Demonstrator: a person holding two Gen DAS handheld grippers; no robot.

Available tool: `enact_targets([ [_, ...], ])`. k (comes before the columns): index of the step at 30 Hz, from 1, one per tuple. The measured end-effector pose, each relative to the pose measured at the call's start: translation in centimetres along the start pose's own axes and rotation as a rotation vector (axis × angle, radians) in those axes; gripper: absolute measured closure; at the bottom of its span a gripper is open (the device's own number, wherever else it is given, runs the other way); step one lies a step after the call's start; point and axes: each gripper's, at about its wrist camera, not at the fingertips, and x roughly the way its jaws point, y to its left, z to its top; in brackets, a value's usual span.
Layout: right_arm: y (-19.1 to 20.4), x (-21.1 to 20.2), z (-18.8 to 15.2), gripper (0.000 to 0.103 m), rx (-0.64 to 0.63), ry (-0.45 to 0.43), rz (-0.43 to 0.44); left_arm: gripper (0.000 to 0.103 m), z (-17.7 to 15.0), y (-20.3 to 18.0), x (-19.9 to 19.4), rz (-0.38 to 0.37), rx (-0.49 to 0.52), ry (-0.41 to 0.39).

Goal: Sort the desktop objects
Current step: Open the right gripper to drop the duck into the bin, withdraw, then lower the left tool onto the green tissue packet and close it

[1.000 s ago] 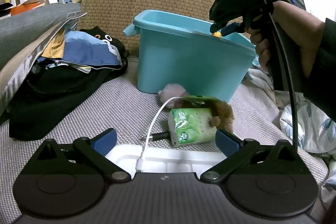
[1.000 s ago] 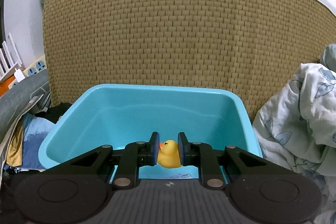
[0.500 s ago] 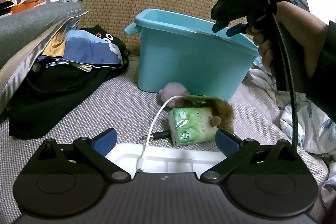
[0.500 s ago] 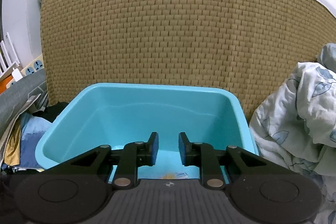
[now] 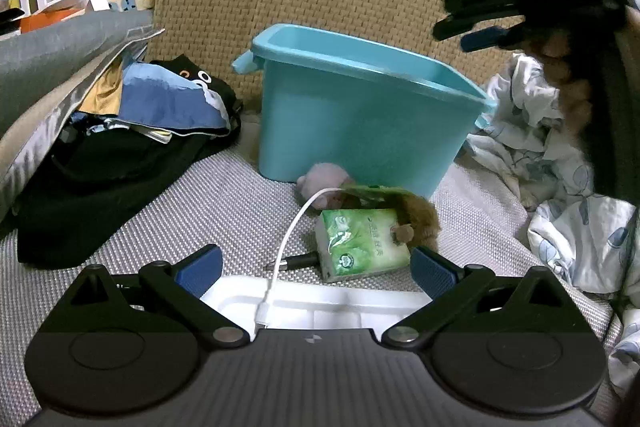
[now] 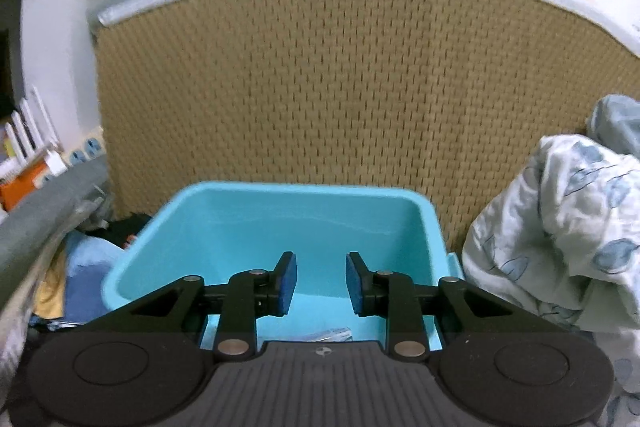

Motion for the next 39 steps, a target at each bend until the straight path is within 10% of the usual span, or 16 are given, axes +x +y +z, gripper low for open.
enact_targets([
  [16,-4.1,-8.1,-6.3,0.062,0.020,-0.136,0.016,0.001,-0.6,-0.7,0.1,0.006,0.001,0.001],
  [39,-7.1,-8.2,-10.2,0.058,0.166,-0.044,0.040,0.018,-0.4,-3.8,1.4,0.013,0.122,-0.066],
])
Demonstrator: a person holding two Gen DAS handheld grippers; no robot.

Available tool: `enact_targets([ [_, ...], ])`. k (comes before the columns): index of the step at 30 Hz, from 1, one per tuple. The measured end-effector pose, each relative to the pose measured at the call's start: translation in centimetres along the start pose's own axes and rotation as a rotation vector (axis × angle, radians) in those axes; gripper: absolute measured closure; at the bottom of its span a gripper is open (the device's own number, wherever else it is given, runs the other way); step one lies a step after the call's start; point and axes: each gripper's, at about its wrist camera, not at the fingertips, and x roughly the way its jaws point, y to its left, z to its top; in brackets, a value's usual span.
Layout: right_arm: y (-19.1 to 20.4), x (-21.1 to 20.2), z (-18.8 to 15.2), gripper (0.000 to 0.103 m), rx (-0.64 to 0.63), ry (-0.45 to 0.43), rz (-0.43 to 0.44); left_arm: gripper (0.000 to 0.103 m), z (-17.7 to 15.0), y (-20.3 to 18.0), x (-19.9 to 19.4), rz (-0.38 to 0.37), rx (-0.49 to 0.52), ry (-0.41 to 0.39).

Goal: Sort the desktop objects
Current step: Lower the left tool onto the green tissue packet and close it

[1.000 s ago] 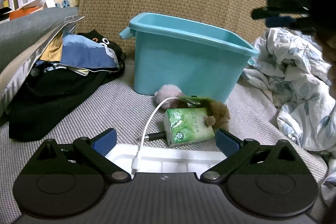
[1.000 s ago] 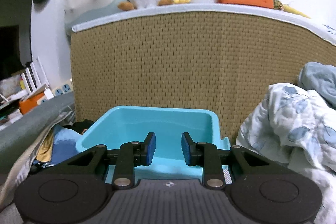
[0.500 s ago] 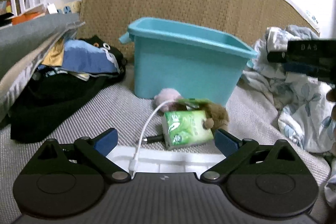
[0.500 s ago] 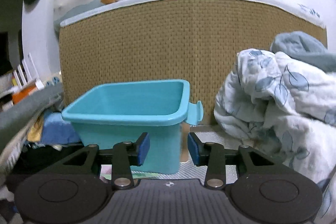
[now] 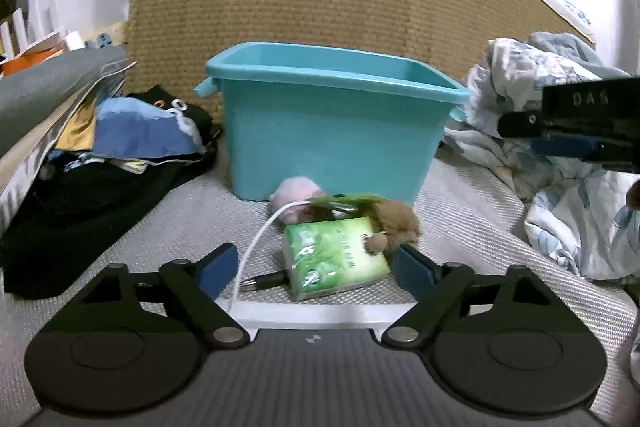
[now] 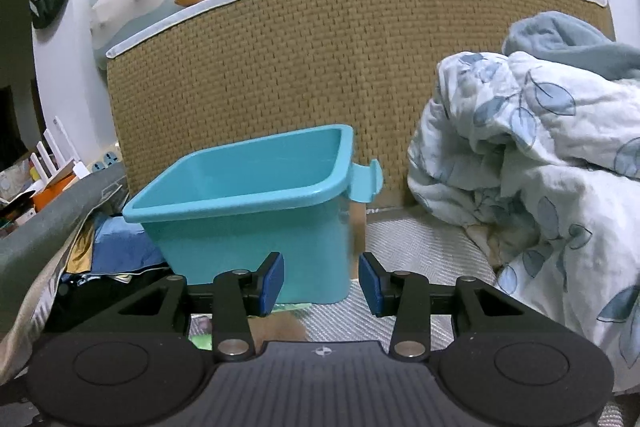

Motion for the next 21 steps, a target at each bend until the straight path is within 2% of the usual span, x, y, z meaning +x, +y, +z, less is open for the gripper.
enact_targets([
  [7,-0.7,0.0,0.2,0.058,0.016,-0.002,0.004,0.031,-0.8,-2.1,0.4,0.022,0.097,-0.011],
  [10,-0.7,0.1,0.1,0.058,0.006,0.006,0.015,0.037,-0.5,-2.4,0.7,0.012,0.088,-0.022],
  [13,-0.7,0.1,0.1,0.058,0.020,0.011,0.034,0.042,-0.1,-2.3,1.3,-0.050,0.071,-0.034],
  [15,-0.6,0.0,0.2,0.058,0.012,0.007,0.046,0.043,0.2,-2.4,1.8,-0.053,0.099,-0.030],
  [16,-0.4,-0.1,0.1,0.058,-0.003,0.002,0.047,0.046,0.2,-2.5,1.9,-0.046,0.113,-0.033],
  [21,-0.2,-0.5,0.3,0.058,-0.029,-0.010,0.056,0.047,1.0,-2.5,2.4,-0.026,0.139,-0.050],
])
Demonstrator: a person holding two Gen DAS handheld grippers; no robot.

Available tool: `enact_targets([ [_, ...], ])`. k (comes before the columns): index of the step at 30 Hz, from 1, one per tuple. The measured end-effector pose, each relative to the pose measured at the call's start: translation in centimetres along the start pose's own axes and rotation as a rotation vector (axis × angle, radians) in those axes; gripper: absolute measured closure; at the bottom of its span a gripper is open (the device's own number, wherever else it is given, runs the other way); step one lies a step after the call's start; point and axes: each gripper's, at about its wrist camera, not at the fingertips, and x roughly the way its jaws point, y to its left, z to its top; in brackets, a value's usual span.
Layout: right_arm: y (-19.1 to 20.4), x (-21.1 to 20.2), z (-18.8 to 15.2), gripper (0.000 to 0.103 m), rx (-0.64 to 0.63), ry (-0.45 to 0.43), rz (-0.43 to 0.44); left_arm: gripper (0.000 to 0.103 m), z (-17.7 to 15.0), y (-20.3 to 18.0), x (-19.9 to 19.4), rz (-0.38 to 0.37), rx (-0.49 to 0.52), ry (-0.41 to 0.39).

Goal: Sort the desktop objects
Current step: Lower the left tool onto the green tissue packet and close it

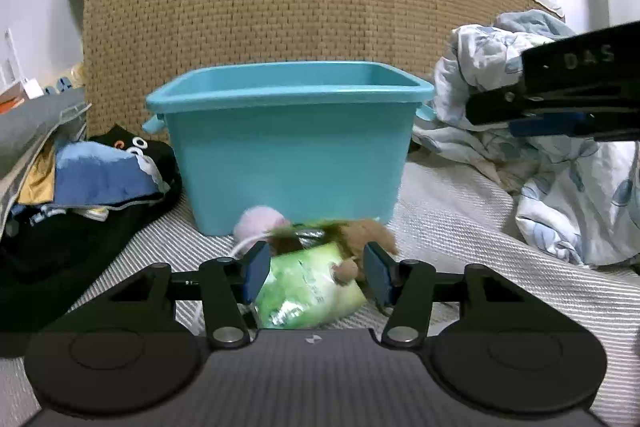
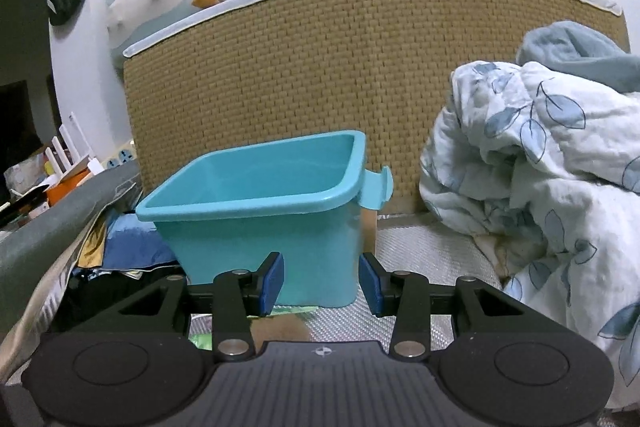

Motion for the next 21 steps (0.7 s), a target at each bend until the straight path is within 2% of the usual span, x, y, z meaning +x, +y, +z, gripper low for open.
enact_targets([
  [3,-0.7,0.0,0.2,0.058,0.036,0.003,0.002,0.050,0.1,-0.7,0.3,0.009,0.089,-0.011],
  [8,-1.0,0.2,0.1,0.058,0.033,0.002,-0.026,0.050,0.1,-1.2,1.5,0.002,0.166,0.004],
  [10,-1.1,0.2,0.2,0.058,0.048,0.006,-0.013,0.056,0.3,-1.3,2.1,0.003,0.201,0.007],
  [12,-1.2,0.2,0.2,0.057,0.061,0.005,-0.004,0.063,0.4,-1.7,2.7,0.001,0.278,0.020],
  [15,-1.2,0.3,0.2,0.057,0.063,0.015,0.002,0.064,0.5,-2.2,3.5,0.007,0.391,0.028],
  [21,-0.8,0.6,0.1,0.057,0.054,0.025,0.015,0.064,0.4,-2.7,4.5,-0.011,0.471,0.044],
])
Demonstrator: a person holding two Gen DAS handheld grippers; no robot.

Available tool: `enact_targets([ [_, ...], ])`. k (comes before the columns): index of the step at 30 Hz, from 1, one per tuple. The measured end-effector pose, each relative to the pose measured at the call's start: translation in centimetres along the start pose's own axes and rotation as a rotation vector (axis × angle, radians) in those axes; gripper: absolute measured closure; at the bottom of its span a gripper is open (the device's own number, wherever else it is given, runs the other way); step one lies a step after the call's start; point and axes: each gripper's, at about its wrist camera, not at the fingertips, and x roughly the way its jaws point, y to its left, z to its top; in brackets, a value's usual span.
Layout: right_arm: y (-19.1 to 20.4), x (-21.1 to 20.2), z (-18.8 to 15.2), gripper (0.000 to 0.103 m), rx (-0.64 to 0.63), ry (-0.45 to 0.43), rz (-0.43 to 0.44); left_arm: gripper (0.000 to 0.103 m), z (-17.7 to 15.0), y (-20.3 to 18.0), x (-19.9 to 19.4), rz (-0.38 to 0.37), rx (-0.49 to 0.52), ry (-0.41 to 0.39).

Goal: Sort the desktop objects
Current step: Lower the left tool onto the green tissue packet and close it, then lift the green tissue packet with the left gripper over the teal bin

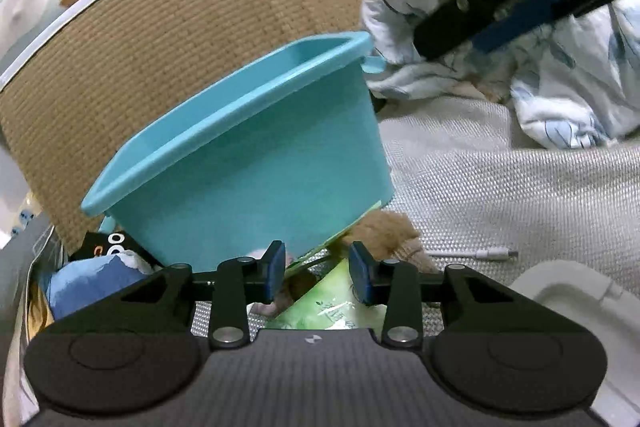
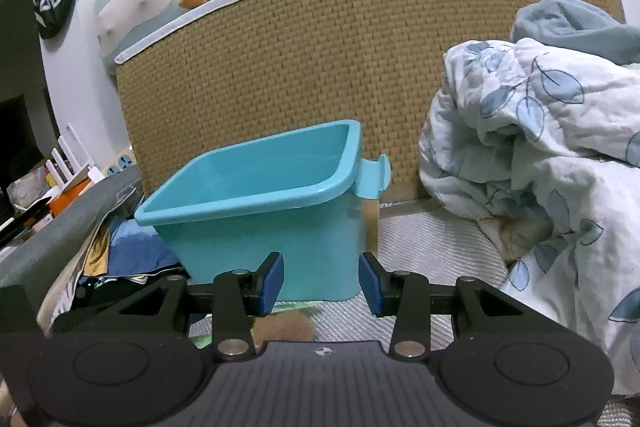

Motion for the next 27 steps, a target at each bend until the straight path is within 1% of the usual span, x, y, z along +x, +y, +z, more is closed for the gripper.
enact_targets([
  [1,0.0,-0.1,0.0,0.057,0.007,-0.010,-0.009,0.067,0.0,0.0,0.1,0.000,-0.002,0.002],
  [2,-0.1,0.0,-0.1,0.057,0.018,-0.014,-0.017,0.067,-0.1,-0.1,0.2,0.000,-0.003,0.004],
  [4,-0.5,0.3,-0.1,0.057,0.045,0.004,-0.009,0.072,-0.2,-0.2,0.5,0.004,0.007,0.010],
  [6,-0.8,0.7,-0.2,0.057,0.077,0.022,0.001,0.075,-0.4,-0.1,0.6,0.011,0.012,0.013],
  [8,-0.9,0.7,-0.3,0.057,0.081,0.022,-0.003,0.078,-0.5,0.0,0.7,0.020,0.025,0.017],
  [10,-0.9,0.6,-0.2,0.057,0.078,0.014,-0.014,0.084,-0.3,-0.2,0.8,0.031,0.066,0.021],
  [12,-1.0,0.6,-0.2,0.057,0.085,0.016,-0.008,0.096,-0.3,-0.6,0.7,0.048,0.123,0.015],
  [16,-0.8,0.9,-0.3,0.057,0.084,0.027,-0.005,0.102,-0.1,-0.5,-0.4,0.030,0.137,-0.016],
  [19,-0.5,0.9,-0.3,0.057,0.078,0.024,-0.007,0.102,0.1,0.3,-1.3,0.010,0.074,-0.040],
  [27,-1.2,0.6,-0.1,0.057,0.111,0.012,-0.017,0.102,0.2,2.2,-3.9,-0.052,-0.123,-0.055],
])
